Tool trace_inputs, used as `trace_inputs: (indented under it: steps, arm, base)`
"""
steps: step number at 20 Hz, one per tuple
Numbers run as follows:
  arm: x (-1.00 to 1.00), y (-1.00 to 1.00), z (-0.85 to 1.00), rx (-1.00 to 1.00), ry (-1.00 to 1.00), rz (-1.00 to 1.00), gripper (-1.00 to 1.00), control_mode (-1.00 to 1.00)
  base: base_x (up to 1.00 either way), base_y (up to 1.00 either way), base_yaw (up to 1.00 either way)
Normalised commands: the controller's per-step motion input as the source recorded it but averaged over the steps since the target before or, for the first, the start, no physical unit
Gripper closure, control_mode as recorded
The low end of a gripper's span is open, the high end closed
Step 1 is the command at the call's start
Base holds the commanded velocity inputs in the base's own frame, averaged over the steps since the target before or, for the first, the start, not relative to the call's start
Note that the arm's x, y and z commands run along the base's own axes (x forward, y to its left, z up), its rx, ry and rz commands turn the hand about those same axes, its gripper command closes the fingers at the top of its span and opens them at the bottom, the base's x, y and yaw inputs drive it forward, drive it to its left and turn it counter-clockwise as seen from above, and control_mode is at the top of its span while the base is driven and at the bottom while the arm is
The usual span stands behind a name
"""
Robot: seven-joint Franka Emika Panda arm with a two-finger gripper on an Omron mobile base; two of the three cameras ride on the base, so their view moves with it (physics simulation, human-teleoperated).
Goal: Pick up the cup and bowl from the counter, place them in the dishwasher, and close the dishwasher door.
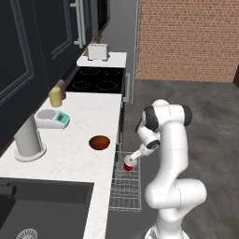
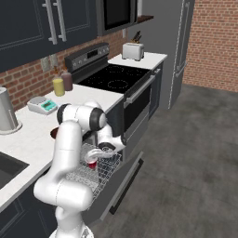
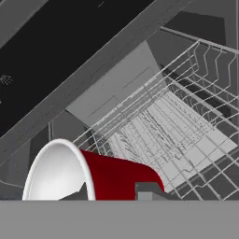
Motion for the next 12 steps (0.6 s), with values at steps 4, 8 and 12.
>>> trace_inputs:
  steps: [4,8,12]
  arm:
    - [0.23,0.16,-0.57,-0.01,0.00,0.00,1.00,-1.00]
    - [0.27,0.30,-0.44,-0.01,-0.01,0.00,1.00,-1.00]
    - [0.26,0.25,-0.48,-0.01,-0.01,0.00,1.00,-1.00]
  base:
    - [0.00,0.00,0.00]
    - [0.00,0.00,0.00]
    - [0.00,0.00,0.00]
